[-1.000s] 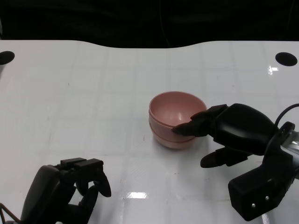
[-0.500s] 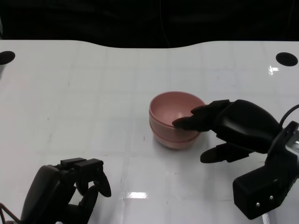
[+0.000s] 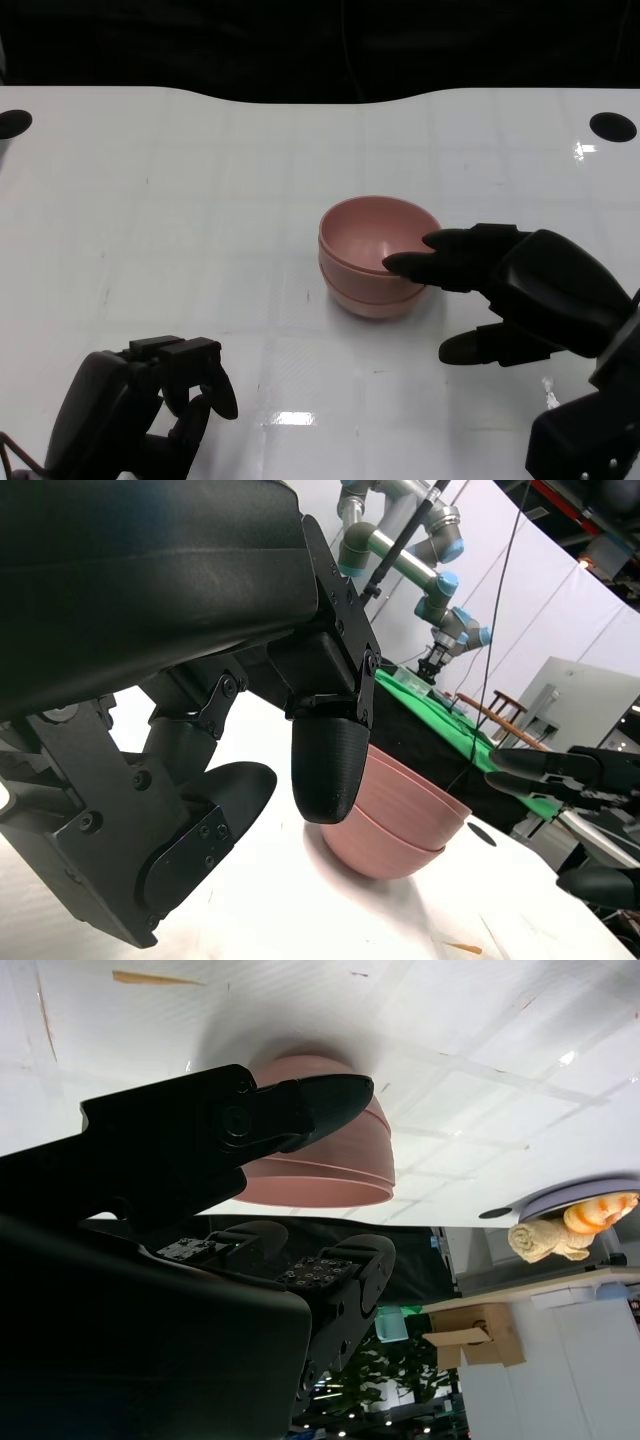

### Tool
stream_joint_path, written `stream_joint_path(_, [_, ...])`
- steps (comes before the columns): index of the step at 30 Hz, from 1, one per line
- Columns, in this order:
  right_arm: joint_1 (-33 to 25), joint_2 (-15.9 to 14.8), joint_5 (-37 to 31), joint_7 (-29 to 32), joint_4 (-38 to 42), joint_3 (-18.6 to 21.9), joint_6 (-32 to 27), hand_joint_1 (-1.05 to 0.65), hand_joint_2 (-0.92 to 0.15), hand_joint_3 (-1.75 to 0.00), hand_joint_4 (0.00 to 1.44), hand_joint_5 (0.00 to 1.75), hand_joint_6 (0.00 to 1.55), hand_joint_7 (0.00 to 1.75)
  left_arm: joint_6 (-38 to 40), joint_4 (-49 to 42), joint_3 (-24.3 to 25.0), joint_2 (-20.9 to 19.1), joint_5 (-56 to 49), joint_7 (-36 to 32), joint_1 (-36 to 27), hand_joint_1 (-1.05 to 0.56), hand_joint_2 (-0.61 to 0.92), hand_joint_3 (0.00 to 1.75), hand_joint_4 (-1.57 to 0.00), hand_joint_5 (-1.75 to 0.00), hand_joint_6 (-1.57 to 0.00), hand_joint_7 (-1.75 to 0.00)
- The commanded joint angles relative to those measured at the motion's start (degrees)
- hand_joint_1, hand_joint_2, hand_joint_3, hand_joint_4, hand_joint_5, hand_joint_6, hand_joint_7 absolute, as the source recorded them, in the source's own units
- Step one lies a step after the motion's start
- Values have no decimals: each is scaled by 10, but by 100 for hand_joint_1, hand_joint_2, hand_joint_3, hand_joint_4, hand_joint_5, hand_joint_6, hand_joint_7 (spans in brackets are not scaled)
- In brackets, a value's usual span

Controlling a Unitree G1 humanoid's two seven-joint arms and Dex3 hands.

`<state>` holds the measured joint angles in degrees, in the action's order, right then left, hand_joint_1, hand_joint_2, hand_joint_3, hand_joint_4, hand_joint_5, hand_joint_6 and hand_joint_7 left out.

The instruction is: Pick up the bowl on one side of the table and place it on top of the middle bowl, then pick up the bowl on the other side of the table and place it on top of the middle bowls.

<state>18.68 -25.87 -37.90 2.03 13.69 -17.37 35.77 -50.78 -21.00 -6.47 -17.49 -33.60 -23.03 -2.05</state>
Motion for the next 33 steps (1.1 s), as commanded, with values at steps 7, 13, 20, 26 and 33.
stream_joint_path(7, [-87, -20, 42, 2, -61, 40, 15, -49, -90, -3, 44, 3, 44, 3, 1, -4, 2, -7, 0, -2, 5, -6, 21, 164, -92, -167, -86, -147])
stream_joint_path(13, [-151, -2, 67, 23, -91, 55, 35, -34, -85, 0, 60, 13, 60, 11, -4, -3, 4, -8, -1, -5, 4, -7, 19, 166, -93, -167, -86, -148])
stream_joint_path(20, [-180, 50, 94, 61, -86, 70, 48, -1, -83, 0, 86, 41, 89, 24, -1, -4, 6, -10, 9, 3, -1, -8, 20, 164, -91, -167, -85, -148])
stream_joint_path(26, [-149, 80, 115, 103, -1, 75, 125, 27, -37, -97, 94, 121, 102, 74, -1, -5, 7, -12, 11, 3, -2, -7, 21, 162, -90, -167, -84, -149])
stream_joint_path(33, [-112, 88, 173, 76, 92, 73, 170, 46, -5, -174, 108, 171, 103, 138, -13, -14, 10, -14, 15, -2, -2, -8, 22, 161, -89, -167, -84, -149])
